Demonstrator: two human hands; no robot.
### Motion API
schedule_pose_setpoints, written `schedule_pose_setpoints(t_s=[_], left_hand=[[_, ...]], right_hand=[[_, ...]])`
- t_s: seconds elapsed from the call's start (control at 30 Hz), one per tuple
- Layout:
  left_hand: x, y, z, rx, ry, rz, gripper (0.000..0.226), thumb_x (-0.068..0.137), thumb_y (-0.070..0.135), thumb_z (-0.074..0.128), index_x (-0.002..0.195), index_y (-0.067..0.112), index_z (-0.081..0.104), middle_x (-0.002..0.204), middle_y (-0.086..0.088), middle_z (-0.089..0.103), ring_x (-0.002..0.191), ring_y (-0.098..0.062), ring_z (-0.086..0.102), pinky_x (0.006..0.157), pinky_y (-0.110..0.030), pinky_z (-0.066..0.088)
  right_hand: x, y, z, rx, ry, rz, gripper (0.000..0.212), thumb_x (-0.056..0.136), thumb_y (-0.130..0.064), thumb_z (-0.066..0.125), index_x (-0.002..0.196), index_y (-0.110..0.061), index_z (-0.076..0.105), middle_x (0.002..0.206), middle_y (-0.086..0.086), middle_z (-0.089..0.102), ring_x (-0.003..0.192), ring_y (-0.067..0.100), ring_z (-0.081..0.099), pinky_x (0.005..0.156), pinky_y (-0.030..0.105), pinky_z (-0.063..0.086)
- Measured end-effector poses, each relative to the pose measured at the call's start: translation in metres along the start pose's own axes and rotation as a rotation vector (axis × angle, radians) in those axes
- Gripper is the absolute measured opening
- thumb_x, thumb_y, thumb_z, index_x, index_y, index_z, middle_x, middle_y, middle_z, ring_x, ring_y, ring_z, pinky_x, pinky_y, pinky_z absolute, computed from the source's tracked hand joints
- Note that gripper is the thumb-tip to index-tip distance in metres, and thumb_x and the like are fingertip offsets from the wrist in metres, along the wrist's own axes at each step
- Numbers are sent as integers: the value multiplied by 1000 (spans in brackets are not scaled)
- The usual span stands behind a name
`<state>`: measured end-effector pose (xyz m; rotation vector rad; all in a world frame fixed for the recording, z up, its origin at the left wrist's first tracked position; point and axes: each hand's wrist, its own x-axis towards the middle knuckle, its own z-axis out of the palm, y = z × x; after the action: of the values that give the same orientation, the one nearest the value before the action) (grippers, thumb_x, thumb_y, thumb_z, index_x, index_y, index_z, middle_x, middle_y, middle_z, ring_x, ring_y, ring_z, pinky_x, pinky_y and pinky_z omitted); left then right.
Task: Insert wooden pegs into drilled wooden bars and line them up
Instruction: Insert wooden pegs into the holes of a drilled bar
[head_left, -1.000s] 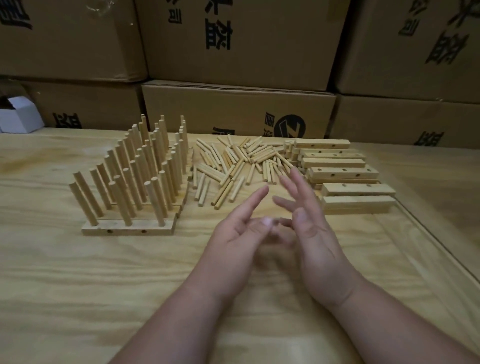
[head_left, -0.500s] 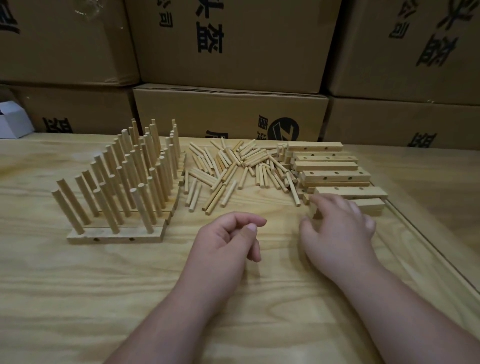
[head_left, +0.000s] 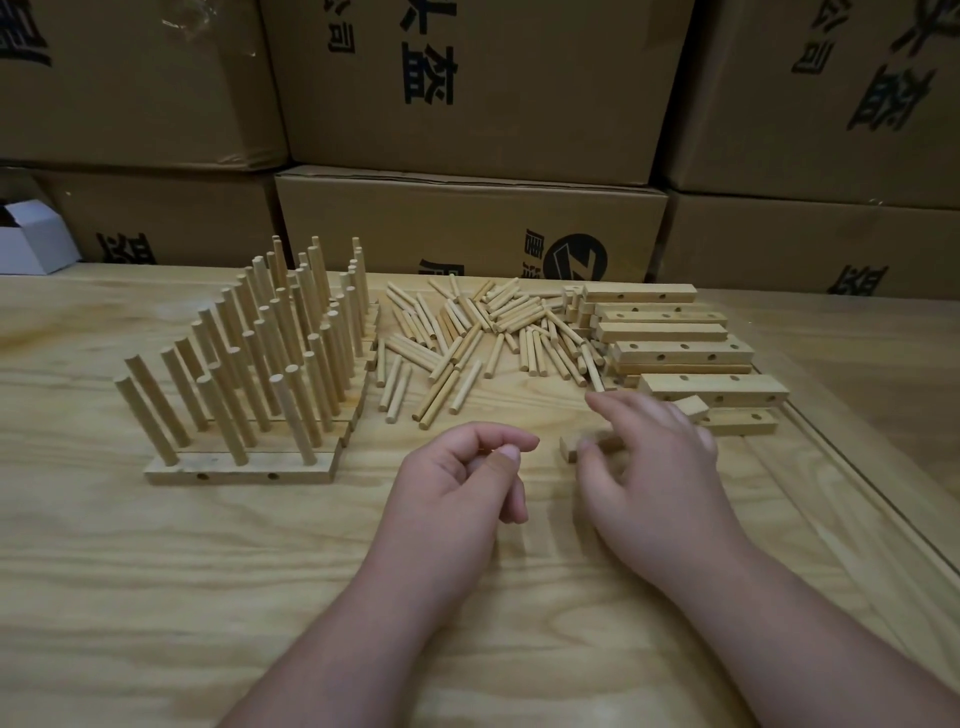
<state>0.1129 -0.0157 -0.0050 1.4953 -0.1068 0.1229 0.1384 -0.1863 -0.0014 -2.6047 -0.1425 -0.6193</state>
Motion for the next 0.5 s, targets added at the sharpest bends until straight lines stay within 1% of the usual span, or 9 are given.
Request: schedule_pose_setpoints(t_s=[0.07,0.13,0.2,0.3,0.4,0.5], left_hand=[[0,0,0,4,6,1,24,100,8,57,90,20,75,55,-1,60,58,-9,56,60,-13,45],[-1,0,0,-3,6,-1,24,100,8,57,91,20,75,54,-1,60,57,-8,56,60,-12,45],[0,1,1,-4,2,1,24,100,7,56,91,20,75,54,0,60,56,-7,56,59,-11,44],[0,0,1,-2,0,3,23,101,6,56,92,18,74,53,0,59,55,-7,55,58,-11,44],[0,-1,0,-8,-6,5,24,100,7,56,91,20,75,54,0,59,57,-8,55,58,-12,44],[1,-2,0,-1,0,16,24,100,8,56,91,20,75,54,0,60,56,-8,55,58,-13,44]], right_hand=[[2,4,-1,-40,6,56,53,89,-34,50,141,-28,53,136,-9,54,130,15,40,107,42,29],[3,10,0,-107,-40,100,56,87,-24,53,143,-30,49,138,-9,51,131,16,38,108,44,28],[3,14,3,-155,-100,109,53,85,-17,52,136,-33,56,137,-12,51,129,15,38,103,41,28],[2,16,7,-153,-179,47,47,87,-12,51,127,-35,63,132,-17,55,125,13,42,97,35,27],[0,11,8,-58,-212,-68,45,88,-11,55,124,-36,65,123,-19,59,122,11,45,94,31,28],[-1,6,7,-44,-177,-92,45,86,-20,56,126,-38,62,123,-19,57,123,10,44,94,31,26]])
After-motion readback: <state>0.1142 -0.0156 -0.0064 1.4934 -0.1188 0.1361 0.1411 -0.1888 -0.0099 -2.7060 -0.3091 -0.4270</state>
